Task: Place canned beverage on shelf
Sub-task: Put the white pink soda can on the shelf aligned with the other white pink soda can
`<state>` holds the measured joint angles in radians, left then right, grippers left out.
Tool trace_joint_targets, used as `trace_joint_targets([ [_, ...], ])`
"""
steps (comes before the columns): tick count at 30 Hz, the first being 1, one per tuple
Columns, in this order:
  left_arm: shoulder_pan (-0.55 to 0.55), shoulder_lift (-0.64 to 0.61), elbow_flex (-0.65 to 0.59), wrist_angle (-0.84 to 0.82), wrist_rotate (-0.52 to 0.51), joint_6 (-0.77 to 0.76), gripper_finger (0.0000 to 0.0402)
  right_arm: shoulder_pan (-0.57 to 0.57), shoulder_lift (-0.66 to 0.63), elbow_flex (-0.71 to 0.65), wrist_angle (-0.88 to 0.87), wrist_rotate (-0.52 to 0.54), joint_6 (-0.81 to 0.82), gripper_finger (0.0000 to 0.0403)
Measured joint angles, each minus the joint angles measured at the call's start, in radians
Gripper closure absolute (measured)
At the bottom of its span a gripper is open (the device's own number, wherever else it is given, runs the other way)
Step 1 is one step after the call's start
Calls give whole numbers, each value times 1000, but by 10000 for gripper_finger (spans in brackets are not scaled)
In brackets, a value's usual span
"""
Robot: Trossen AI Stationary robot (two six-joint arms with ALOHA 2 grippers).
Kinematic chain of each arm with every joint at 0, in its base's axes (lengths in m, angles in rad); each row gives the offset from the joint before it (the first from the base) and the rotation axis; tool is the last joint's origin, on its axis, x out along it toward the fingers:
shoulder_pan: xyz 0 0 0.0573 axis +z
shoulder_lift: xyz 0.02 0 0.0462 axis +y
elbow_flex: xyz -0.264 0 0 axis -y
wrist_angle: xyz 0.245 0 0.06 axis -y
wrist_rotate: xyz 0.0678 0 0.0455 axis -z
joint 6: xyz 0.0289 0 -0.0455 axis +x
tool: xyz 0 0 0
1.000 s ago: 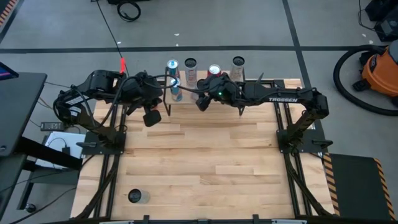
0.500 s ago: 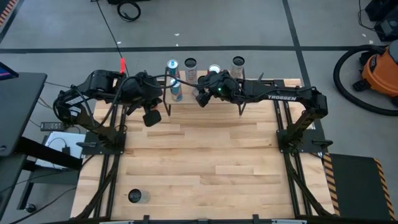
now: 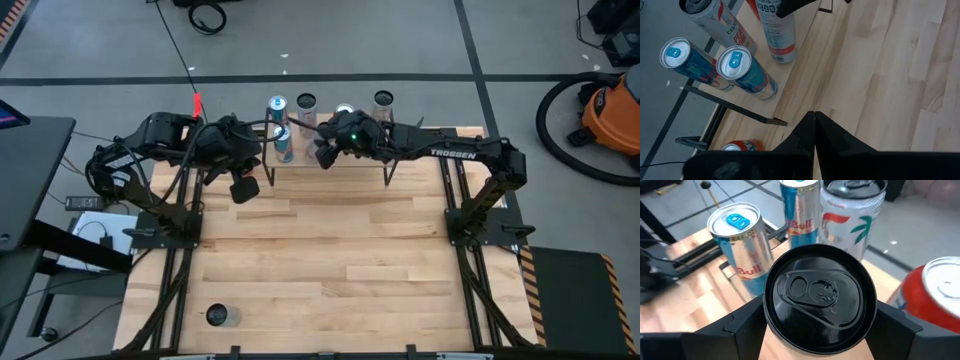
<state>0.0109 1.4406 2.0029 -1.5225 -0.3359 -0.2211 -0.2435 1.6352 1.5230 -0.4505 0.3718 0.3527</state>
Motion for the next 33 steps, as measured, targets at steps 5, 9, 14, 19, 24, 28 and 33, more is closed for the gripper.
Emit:
trace_joint_targets([
  [5,0,0,0,0,0,0,392,-28,0,0,2,-45,71,114],
  [9,0,0,0,-1,0,0,392,-36,-1,0,1,-40,41,114],
  [14,0,0,0,-1,0,0,392,-32,-1,0,5,-42,38,114],
  [19,0,0,0,-1,0,0,392,-32,-1,0,1,-51,26,114],
  [24,0,0,0,-1,0,-1,392,-32,-3,0,-4,-60,-12,110],
  [28,0,0,0,-1,0,-1,392,-30,-3,0,-5,-89,-22,108],
  [33,0,0,0,-1,0,-1,392,-25,-15,0,-24,-101,-42,108],
])
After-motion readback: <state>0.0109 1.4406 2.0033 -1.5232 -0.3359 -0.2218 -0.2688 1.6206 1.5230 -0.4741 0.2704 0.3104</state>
